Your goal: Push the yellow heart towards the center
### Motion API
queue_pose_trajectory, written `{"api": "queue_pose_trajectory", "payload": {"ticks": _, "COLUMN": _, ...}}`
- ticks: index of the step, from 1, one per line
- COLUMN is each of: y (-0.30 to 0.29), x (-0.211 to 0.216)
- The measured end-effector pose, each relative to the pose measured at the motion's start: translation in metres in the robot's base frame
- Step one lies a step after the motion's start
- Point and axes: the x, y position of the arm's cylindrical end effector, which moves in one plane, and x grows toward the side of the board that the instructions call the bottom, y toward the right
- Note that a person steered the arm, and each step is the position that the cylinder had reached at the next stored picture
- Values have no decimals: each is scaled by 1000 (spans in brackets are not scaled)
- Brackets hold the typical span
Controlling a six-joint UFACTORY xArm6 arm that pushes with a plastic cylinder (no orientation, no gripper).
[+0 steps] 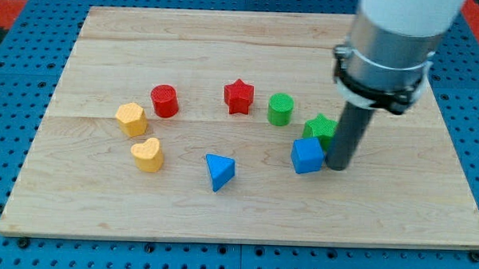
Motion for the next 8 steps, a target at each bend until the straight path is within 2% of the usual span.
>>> {"api": "queue_pose_trajectory", "payload": {"ticks": 1, "y": -42, "x": 2}}
{"api": "queue_pose_trajectory", "payload": {"ticks": 3, "y": -24, "x": 76}}
{"api": "queue_pose_trajectory", "payload": {"ticks": 5, "y": -256, "x": 92}}
{"api": "queue_pose_trajectory", "payload": {"ticks": 6, "y": -293, "x": 68}}
{"api": "queue_pose_trajectory", "payload": {"ticks": 8, "y": -271, "x": 41}}
